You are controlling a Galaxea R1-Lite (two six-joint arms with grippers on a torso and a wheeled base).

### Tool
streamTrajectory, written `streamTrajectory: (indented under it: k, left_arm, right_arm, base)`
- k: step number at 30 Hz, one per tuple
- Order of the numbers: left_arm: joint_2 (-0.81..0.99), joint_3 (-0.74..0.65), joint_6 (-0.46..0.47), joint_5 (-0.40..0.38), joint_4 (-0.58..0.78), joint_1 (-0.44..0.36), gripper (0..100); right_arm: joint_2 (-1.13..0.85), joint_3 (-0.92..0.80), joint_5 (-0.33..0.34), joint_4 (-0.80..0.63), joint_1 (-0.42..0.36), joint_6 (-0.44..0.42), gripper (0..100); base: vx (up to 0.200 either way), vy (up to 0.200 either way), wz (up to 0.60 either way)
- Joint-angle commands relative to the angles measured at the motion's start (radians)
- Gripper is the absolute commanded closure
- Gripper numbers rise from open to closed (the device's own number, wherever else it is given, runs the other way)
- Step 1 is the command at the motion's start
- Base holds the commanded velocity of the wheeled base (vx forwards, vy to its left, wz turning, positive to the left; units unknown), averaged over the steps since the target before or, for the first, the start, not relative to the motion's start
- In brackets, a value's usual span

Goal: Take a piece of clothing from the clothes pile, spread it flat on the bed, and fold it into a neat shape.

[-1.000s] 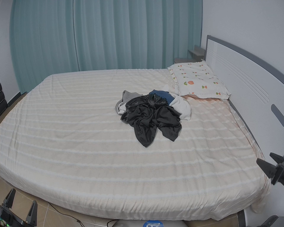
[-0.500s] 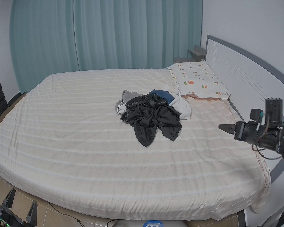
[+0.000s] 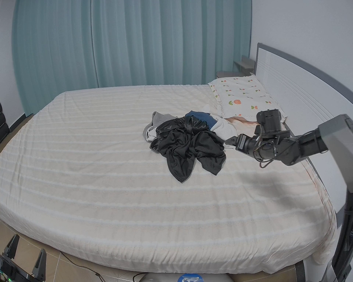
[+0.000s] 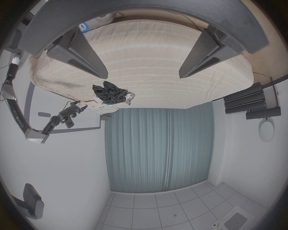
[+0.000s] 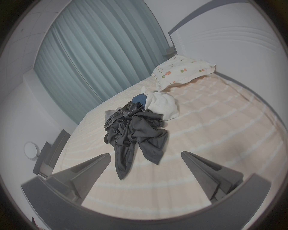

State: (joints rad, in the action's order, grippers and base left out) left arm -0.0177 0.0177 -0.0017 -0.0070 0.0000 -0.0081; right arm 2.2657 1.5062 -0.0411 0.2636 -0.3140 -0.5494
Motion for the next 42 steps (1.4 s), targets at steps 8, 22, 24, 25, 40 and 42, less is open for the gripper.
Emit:
streamTrajectory:
  k: [8,22,24,25,40,42]
  left_arm:
    - [0.007,-0.016,0.000,0.001,0.000,0.000,0]
    - [0.008,-0.016,0.003,-0.001,0.000,0.000,0]
    - [0.007,-0.016,0.003,-0.001,0.000,0.000,0]
    - [0.008,-0.016,0.003,-0.001,0.000,0.000,0]
    - [0.007,-0.016,0.005,-0.001,0.000,0.000,0]
    - [0.007,-0.016,0.005,-0.001,0.000,0.000,0]
  right_arm:
    - [0.443,0.454,-0.082,-0.112,-0.059,-0.083,0]
    - [0.521,0.494,-0.076,-0.069,-0.048,-0.083,0]
    - [0.532,0.494,-0.077,-0.024,-0.048,-0.081,0]
    - [0.534,0.494,-0.076,-0.014,-0.050,-0.081,0]
    - [0.571,0.494,-0.037,0.083,-0.051,-0.077,100]
    - [0.572,0.494,-0.036,0.088,-0.050,-0.077,100]
  base:
    - [0.000,0.000,0.00]
    - [0.000,0.000,0.00]
    - [0.000,0.000,0.00]
    - [0.000,0.000,0.00]
    - [0.000,0.000,0.00]
    - [0.000,0.000,0.00]
